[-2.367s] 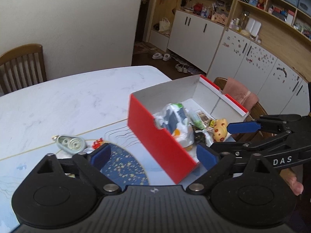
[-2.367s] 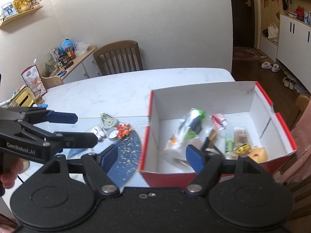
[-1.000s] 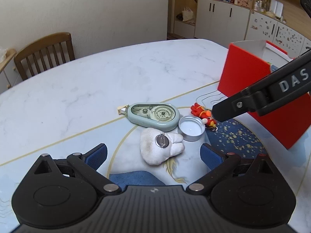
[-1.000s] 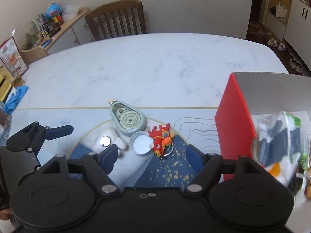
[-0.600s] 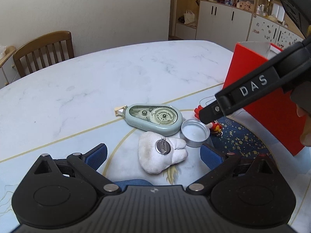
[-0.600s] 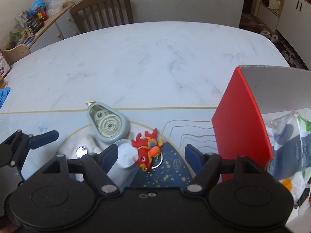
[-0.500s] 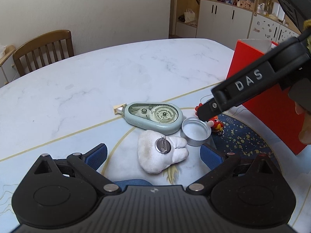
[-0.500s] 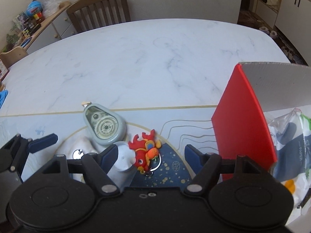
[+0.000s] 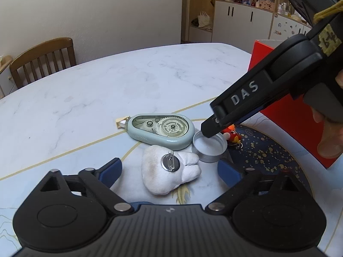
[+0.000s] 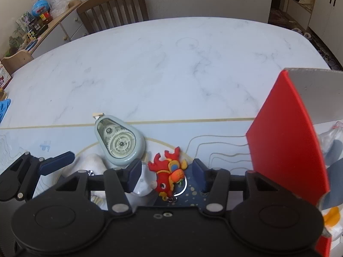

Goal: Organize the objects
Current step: 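Lower the left tool onto the white plush while the right tool lowers onto the red toy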

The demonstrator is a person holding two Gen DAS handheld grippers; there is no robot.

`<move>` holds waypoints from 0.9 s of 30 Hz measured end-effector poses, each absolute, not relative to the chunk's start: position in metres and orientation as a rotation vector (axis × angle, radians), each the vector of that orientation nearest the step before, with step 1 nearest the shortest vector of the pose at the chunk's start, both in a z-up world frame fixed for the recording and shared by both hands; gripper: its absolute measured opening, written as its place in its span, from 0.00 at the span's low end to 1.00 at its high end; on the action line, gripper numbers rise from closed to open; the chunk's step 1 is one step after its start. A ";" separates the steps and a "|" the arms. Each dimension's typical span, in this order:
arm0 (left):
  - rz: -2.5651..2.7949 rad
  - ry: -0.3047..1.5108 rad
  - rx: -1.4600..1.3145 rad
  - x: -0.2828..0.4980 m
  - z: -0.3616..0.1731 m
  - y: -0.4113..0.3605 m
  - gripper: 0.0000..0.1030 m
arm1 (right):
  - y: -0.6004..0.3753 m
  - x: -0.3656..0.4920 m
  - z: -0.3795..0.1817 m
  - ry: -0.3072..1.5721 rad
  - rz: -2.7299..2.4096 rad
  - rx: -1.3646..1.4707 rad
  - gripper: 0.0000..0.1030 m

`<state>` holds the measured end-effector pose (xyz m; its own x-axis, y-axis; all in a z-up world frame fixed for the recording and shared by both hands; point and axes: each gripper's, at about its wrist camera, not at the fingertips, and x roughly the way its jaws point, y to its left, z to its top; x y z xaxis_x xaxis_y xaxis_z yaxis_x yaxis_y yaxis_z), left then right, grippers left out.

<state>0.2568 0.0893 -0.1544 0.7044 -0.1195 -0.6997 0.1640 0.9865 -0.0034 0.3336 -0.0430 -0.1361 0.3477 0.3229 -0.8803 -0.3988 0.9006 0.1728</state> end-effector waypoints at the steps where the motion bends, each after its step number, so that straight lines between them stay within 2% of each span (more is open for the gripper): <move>1: -0.160 0.771 0.062 0.256 -0.154 0.089 0.91 | -0.042 0.333 -0.136 1.120 0.467 -0.081 0.49; 3: -0.164 0.768 0.062 0.255 -0.154 0.089 0.91 | -0.042 0.333 -0.137 1.121 0.468 -0.077 0.47; 4: -0.166 0.768 0.060 0.255 -0.155 0.089 0.82 | -0.042 0.332 -0.137 1.121 0.467 -0.077 0.45; 5: -0.165 0.772 0.061 0.255 -0.155 0.089 0.70 | -0.042 0.332 -0.137 1.121 0.467 -0.074 0.43; 9: -0.152 0.781 0.055 0.255 -0.156 0.091 0.61 | -0.043 0.331 -0.137 1.123 0.472 -0.057 0.37; 10: -0.148 0.780 0.053 0.254 -0.156 0.091 0.54 | -0.044 0.330 -0.137 1.123 0.473 -0.052 0.36; 15: -0.135 0.790 0.032 0.252 -0.151 0.092 0.52 | -0.048 0.327 -0.132 1.098 0.474 -0.043 0.29; 27: -0.140 0.789 -0.021 0.231 -0.125 0.093 0.52 | -0.064 0.301 -0.118 1.059 0.526 -0.018 0.28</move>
<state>0.2312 0.0934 -0.1253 0.6955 -0.1334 -0.7060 0.1177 0.9905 -0.0712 0.3015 -0.0642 -0.1177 0.3792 0.4031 -0.8329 -0.4202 0.8770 0.2331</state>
